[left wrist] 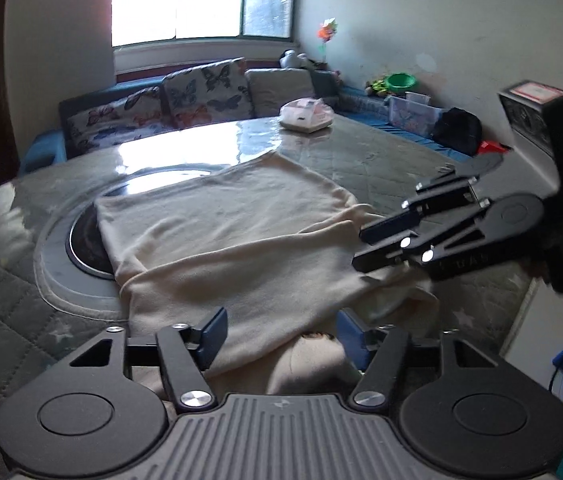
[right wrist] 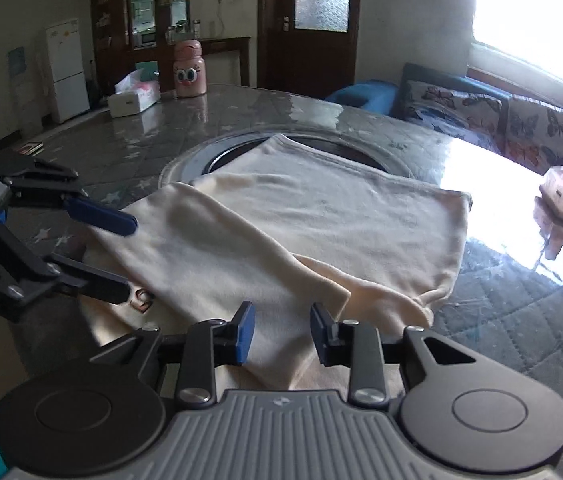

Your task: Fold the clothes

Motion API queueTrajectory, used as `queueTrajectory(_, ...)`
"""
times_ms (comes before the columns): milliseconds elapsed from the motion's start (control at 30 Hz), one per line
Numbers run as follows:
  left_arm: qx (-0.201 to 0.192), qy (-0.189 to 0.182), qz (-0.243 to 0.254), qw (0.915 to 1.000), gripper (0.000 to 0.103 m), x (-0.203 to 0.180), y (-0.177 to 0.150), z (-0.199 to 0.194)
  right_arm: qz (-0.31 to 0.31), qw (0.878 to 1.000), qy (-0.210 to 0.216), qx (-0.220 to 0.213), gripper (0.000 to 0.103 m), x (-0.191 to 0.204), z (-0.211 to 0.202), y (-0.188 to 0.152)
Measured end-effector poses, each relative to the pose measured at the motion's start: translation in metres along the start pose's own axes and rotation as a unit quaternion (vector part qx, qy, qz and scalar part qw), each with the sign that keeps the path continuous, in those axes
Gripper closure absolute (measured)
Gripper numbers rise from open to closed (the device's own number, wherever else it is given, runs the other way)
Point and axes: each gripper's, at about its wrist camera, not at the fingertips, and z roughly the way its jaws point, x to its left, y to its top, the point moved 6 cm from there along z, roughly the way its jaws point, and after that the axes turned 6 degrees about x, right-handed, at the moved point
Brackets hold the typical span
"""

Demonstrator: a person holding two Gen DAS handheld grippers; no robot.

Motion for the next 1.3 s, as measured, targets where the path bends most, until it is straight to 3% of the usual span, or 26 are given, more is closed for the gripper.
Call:
queueTrajectory(200, 0.008, 0.014, 0.082, 0.9965, 0.034, -0.023, -0.019, -0.012, -0.033, 0.999, -0.016, 0.011, 0.061, 0.004, -0.022, -0.014)
queueTrajectory(333, 0.011, 0.028, 0.110, 0.9935, 0.034, -0.028, -0.028, -0.012, -0.059, 0.998, -0.021, 0.020, 0.059, 0.010, -0.032, -0.025)
queueTrajectory(433, 0.010, 0.039, 0.118, 0.9922, 0.035, -0.029, -0.030, -0.008, -0.074, 0.997, -0.027, 0.026, 0.044, 0.013, -0.035, -0.032)
queueTrajectory(667, -0.002, 0.053, 0.144, 0.9881, 0.061, -0.036, -0.030, 0.002, -0.128, 0.991, -0.038, 0.031, 0.038, 0.022, -0.038, -0.047)
queueTrajectory(733, -0.005, 0.057, 0.150, 0.9869, 0.071, -0.037, -0.030, 0.003, -0.140, 0.989, -0.039, 0.030, 0.037, 0.024, -0.038, -0.049)
queueTrajectory(767, -0.006, 0.060, 0.151, 0.9867, 0.082, -0.037, -0.029, 0.003, -0.150, 0.987, -0.041, 0.027, 0.037, 0.027, -0.037, -0.050)
queueTrajectory(800, -0.007, 0.062, 0.152, 0.9864, 0.087, -0.037, -0.029, 0.004, -0.162, 0.986, -0.042, 0.023, 0.037, 0.029, -0.037, -0.051)
queueTrajectory(1000, -0.023, 0.045, 0.103, 0.9934, 0.095, -0.021, -0.007, 0.002, -0.206, 0.978, -0.035, 0.004, 0.037, 0.042, -0.030, -0.049)
queueTrajectory(1133, -0.026, 0.029, 0.074, 0.9965, 0.096, -0.009, 0.009, 0.008, -0.206, 0.978, -0.025, -0.014, 0.043, 0.044, -0.020, -0.039)
queueTrajectory(1233, -0.025, 0.020, 0.060, 0.9977, 0.096, -0.003, 0.016, 0.012, -0.191, 0.981, -0.014, -0.019, 0.056, 0.040, -0.013, -0.029)
queueTrajectory(1267, -0.023, 0.018, 0.055, 0.9981, 0.095, 0.000, 0.018, 0.013, -0.185, 0.982, -0.009, -0.019, 0.065, 0.039, -0.011, -0.026)
queueTrajectory(1300, -0.020, 0.015, 0.051, 0.9984, 0.095, 0.003, 0.018, 0.015, -0.168, 0.986, 0.003, -0.016, 0.081, 0.035, -0.010, -0.022)
